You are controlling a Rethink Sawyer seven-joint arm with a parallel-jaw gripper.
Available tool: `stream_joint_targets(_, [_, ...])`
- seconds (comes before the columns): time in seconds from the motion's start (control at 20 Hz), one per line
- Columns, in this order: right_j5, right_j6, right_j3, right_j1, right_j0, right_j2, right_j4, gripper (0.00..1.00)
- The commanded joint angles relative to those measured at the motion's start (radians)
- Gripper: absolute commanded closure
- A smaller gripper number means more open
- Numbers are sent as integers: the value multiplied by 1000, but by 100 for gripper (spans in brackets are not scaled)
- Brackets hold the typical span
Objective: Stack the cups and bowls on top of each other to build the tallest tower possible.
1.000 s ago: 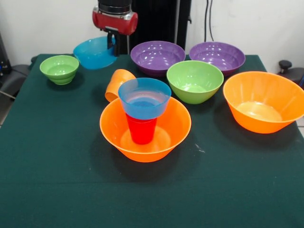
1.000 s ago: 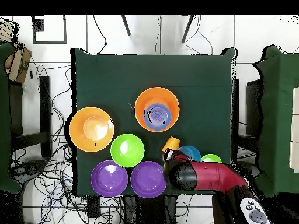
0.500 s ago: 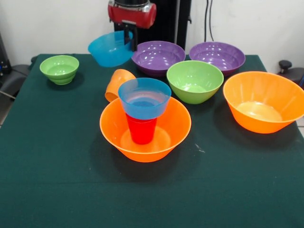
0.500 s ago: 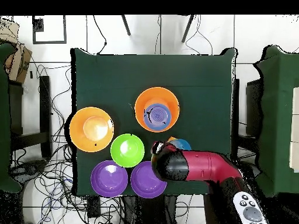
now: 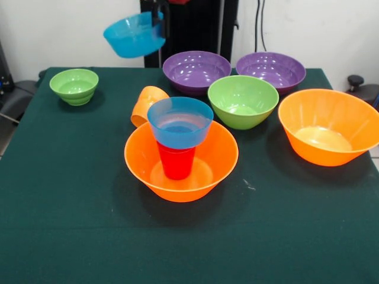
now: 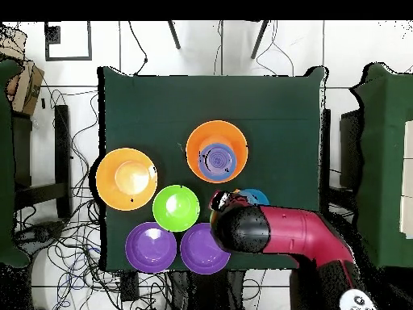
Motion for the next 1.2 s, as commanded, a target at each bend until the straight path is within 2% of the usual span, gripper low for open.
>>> stream_joint_targets(0.05, [100,-218,68,-74,-87,103,20,100])
stream_joint_targets(0.2, [79,-182,16,-25,-74,118,-12,100])
stream_joint_targets(0.3, [42,-135,-4,-15,-41,106,-47,100])
stream_joint_targets(0.45, [66,-137,-32,-39,-12,95,-83,100])
stream_joint_targets(0.6, [79,-135,-22,-65,11,93,-84,100])
stream_joint_targets(0.75, [69,-79,-42,-44,72,67,-118,100])
stream_joint_targets(0.95, [78,-8,-96,7,132,37,-125,100])
stream_joint_targets(1.2, [86,-25,-157,51,150,35,-113,100])
